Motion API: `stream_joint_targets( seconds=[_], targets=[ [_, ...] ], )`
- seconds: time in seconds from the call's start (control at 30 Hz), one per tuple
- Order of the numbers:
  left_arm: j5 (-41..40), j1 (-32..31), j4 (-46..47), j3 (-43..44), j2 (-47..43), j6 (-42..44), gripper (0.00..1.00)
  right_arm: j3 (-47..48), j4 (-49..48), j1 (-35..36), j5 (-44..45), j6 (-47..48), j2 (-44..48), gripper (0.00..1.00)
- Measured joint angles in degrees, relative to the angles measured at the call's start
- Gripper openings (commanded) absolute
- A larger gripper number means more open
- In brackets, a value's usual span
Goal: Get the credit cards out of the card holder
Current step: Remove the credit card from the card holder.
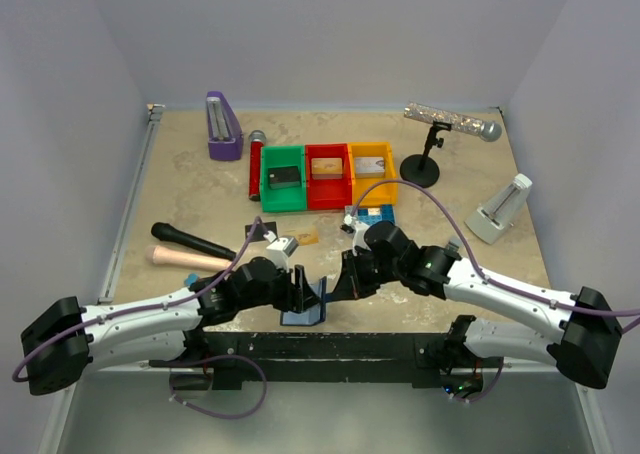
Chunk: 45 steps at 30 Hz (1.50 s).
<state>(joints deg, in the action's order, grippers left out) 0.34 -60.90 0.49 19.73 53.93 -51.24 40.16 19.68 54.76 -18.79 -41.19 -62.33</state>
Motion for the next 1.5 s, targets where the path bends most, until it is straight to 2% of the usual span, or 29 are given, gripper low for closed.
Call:
stream_joint_targets(
  seconds=[0.27,0.67,0.9,1.1,1.2,1.37,1.5],
  targets=[
    [-2.78,0.00,-2.27,0.00,-2.97,0.39,0.42,0.00,0.04,0.00,0.02,0.02,0.63,0.00],
    [-5.73,0.00,-6.19,-0.02,-5.90,0.94,0.43,0.00,0.13,0.00,0.26,0.04,0.63,0.00],
    [-4.55,0.00,-5.11,-0.02,-6.08,1.40,0.33,0.00,0.17,0.00,0.44,0.07,0.63,0.00],
    [-0.72,0.02,-0.76,-0.02,-4.37,2.36,0.31,-0.04,0.17,0.00,1.44,0.07,0.57,0.00],
    [2.10,0.00,2.19,0.07,-2.75,2.82,0.36,-0.35,0.17,0.00,2.58,-0.02,0.57,0.00],
    [5.35,0.00,3.34,2.99,1.81,3.34,0.54,-1.31,1.25,0.00,5.66,-1.11,0.52,0.00],
    [4.17,-0.02,2.25,3.43,0.31,3.41,0.70,-2.47,2.84,0.00,8.26,-2.62,-0.37,0.00]
  ],
)
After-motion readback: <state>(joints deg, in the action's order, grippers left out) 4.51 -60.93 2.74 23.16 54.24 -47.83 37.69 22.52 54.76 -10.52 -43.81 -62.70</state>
